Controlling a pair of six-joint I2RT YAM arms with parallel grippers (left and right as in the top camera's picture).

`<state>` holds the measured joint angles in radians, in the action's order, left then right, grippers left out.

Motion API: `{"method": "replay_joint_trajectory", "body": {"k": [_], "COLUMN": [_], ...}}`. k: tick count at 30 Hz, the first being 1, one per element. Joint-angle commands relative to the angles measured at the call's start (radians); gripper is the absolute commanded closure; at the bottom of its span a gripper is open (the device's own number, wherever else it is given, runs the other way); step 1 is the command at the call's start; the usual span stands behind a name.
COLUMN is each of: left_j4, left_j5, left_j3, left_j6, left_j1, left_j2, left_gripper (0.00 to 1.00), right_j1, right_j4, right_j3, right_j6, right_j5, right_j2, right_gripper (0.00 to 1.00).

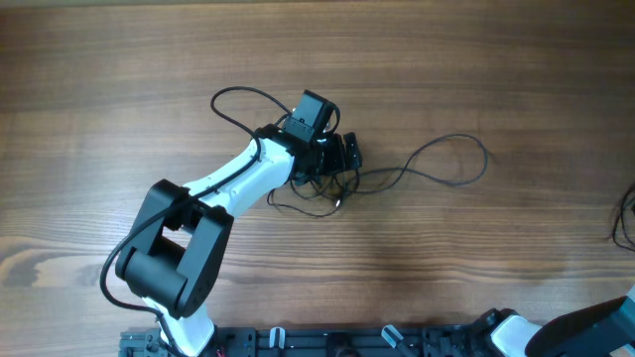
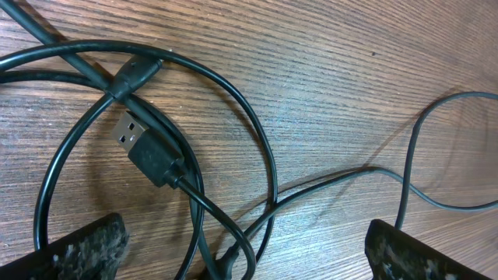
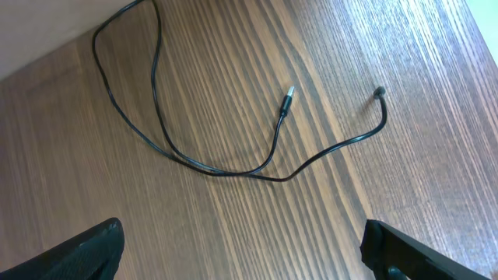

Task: Untangle cables

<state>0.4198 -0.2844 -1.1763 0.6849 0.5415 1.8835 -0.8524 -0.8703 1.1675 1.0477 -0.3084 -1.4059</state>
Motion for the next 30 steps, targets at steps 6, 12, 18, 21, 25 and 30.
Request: {"method": "replay_joint_trajectory", "body": {"k": [6, 12, 18, 21, 25, 30], "left_j4": [0.000, 0.000, 0.000, 0.000, 0.000, 0.000], "left_j5": [0.013, 0.013, 0.013, 0.013, 0.013, 0.013], "left_j3": [-0.002, -0.002, -0.002, -0.002, -0.002, -0.002], "left_j6": [-0.020, -0.020, -0.020, -0.020, -0.020, -0.020], "left_j1": [0.002, 0.002, 0.002, 0.002, 0.002, 0.002], "left_j2": [0.011, 0.011, 0.011, 0.011, 0.011, 0.011], "left_gripper": [0.00, 0.00, 0.00, 0.00, 0.00, 0.00], "right_j1": [0.002, 0.002, 0.002, 0.002, 0.006, 0.060], "right_j4": [0.138, 0.241, 0.372, 0.452, 0.370, 0.240], "right_j3": [-0.112, -0.113, -0.113, -0.113, -0.110, -0.110], "right_j6": [0.077, 0.077, -0.043, -0.349, -0.418, -0.423], "right_j5": [-0.069, -0.141, -0.200, -0.105, 0.157, 0.157], "right_j2": [-0.145, -0.382, -0.480, -0.479, -0.472, -0.468], "right_gripper": [0.00, 0.05, 0.67, 0.96, 0.96, 0.96]}}
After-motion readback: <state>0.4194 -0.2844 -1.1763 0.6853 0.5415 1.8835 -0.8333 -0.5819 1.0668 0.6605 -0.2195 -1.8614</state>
